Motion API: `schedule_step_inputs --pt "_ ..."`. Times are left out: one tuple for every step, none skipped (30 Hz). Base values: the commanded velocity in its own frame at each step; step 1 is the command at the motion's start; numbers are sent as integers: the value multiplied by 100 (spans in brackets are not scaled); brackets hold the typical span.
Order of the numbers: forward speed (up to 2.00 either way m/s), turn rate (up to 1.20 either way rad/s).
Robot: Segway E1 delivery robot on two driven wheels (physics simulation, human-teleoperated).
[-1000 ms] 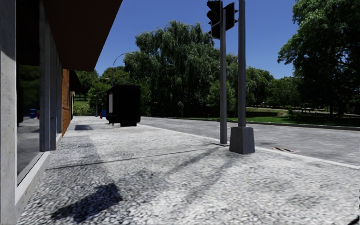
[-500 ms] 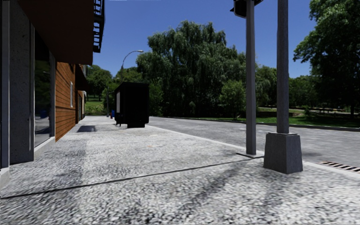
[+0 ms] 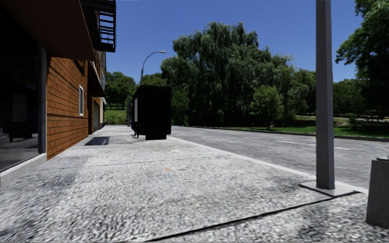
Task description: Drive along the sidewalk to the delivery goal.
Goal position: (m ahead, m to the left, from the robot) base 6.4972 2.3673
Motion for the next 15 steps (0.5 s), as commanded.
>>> schedule_step_inputs --pt "200 1" --pt "200 0" --pt "200 0" --pt "200 0" --pt "200 0" --pt "200 0" --pt "200 0" --pt "200 0" --pt "200 0" --pt "200 3" --pt "200 20" --pt "200 29" --pt "200 37" --pt "200 40" --pt "200 41"
